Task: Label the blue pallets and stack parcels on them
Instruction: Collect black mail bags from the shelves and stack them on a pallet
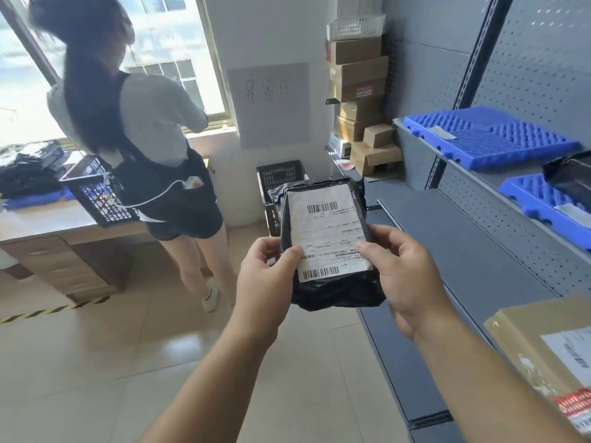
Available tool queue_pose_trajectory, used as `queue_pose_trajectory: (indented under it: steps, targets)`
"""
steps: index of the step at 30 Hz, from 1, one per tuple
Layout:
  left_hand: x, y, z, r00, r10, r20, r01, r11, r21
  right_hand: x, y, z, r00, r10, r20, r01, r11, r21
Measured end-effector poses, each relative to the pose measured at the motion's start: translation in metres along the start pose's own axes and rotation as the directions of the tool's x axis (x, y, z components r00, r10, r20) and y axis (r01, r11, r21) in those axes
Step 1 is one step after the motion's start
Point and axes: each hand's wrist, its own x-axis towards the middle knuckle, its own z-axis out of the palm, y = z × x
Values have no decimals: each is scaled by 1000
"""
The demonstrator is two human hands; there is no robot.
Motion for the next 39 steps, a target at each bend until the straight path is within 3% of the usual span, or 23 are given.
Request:
queue_pose_trajectory:
  steps: [10, 23, 32, 39]
  targets:
    - [102, 16, 61, 977, 3, 213, -5, 1000, 8, 73, -13, -15, 974, -119, -191, 105, 991, -83]
    - [140, 42, 231, 855, 109, 507, -110, 994, -28, 118, -76, -136, 862, -321, -393, 208, 930, -305]
    - [130, 28, 349, 692, 101, 715, -151, 989, 6, 108, -95, -219, 706, -351, -615, 140, 920, -365]
    - [121, 37, 430, 471, 168, 866, -338, 941, 1, 99, -110, -259, 462, -378, -802, 49, 914, -403]
